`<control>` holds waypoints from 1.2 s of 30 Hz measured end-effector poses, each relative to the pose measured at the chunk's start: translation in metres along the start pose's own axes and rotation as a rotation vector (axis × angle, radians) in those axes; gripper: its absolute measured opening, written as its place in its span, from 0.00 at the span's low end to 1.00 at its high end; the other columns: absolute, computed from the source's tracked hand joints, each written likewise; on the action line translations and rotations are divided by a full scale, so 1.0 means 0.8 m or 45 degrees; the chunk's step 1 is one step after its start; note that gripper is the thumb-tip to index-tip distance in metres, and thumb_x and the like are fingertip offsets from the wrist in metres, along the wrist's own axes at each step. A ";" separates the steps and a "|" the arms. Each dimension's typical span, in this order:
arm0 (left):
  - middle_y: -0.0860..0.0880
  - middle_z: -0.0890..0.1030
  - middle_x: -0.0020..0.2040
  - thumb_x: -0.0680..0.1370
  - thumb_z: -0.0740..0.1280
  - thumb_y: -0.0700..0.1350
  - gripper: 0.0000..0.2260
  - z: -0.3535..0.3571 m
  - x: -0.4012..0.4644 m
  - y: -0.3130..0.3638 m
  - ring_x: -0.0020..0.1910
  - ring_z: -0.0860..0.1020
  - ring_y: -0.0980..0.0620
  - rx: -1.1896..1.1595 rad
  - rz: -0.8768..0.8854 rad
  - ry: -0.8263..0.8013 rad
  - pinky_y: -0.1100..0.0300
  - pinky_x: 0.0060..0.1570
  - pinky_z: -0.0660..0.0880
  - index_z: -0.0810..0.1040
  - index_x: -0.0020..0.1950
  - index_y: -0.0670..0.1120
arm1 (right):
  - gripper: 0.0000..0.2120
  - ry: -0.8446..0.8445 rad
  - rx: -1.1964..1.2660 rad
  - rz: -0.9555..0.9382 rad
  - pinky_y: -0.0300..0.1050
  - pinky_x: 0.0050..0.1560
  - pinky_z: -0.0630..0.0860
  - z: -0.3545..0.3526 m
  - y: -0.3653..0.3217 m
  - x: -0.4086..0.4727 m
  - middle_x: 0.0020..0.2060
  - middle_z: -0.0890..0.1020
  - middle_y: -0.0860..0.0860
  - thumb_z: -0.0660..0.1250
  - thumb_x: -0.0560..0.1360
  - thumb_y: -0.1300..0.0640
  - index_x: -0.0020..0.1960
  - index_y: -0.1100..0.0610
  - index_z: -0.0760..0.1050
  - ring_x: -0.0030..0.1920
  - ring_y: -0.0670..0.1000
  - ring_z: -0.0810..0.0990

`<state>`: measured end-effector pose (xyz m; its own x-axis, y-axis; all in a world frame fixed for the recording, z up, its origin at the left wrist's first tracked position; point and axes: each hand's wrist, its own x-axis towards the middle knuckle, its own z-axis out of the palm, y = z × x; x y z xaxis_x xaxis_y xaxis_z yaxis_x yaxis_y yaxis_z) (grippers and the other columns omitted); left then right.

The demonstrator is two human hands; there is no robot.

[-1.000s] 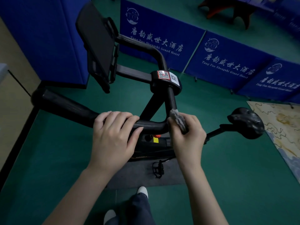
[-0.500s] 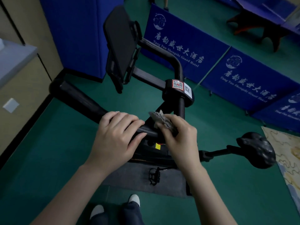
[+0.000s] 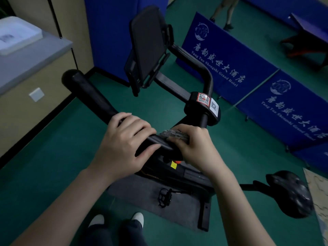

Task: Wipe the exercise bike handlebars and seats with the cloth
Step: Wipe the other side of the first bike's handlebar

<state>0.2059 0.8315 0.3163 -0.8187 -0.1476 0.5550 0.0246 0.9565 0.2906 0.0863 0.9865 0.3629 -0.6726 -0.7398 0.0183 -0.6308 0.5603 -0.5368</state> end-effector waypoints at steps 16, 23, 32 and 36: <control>0.52 0.80 0.46 0.76 0.65 0.55 0.13 0.031 0.002 0.064 0.49 0.77 0.51 -0.020 -0.166 -0.019 0.55 0.64 0.63 0.81 0.49 0.46 | 0.07 0.372 0.070 -0.130 0.38 0.46 0.69 -0.005 0.056 -0.014 0.40 0.74 0.39 0.70 0.73 0.62 0.50 0.57 0.79 0.46 0.52 0.77; 0.54 0.79 0.45 0.75 0.65 0.56 0.13 0.033 0.002 0.068 0.49 0.76 0.53 -0.039 -0.230 0.009 0.59 0.63 0.60 0.80 0.47 0.47 | 0.05 0.819 0.255 -0.174 0.36 0.50 0.71 0.035 0.074 -0.036 0.46 0.77 0.53 0.70 0.73 0.65 0.48 0.63 0.78 0.47 0.53 0.76; 0.54 0.80 0.45 0.75 0.65 0.57 0.14 0.037 0.001 0.070 0.49 0.76 0.54 -0.035 -0.241 0.040 0.59 0.65 0.60 0.81 0.47 0.47 | 0.03 1.027 0.445 -0.138 0.37 0.51 0.69 0.056 0.094 -0.042 0.44 0.75 0.57 0.66 0.73 0.68 0.47 0.67 0.74 0.47 0.50 0.73; 0.54 0.80 0.45 0.76 0.65 0.57 0.14 0.038 0.003 0.070 0.49 0.77 0.53 -0.026 -0.242 0.032 0.57 0.64 0.61 0.81 0.46 0.47 | 0.04 1.053 0.538 -0.096 0.45 0.47 0.72 0.056 0.104 -0.033 0.45 0.73 0.51 0.66 0.75 0.67 0.47 0.63 0.72 0.46 0.53 0.73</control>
<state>0.1883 0.8926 0.3101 -0.7953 -0.3316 0.5075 -0.1172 0.9055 0.4079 0.0690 1.0362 0.2796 -0.7998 -0.1767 0.5736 -0.6001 0.2190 -0.7693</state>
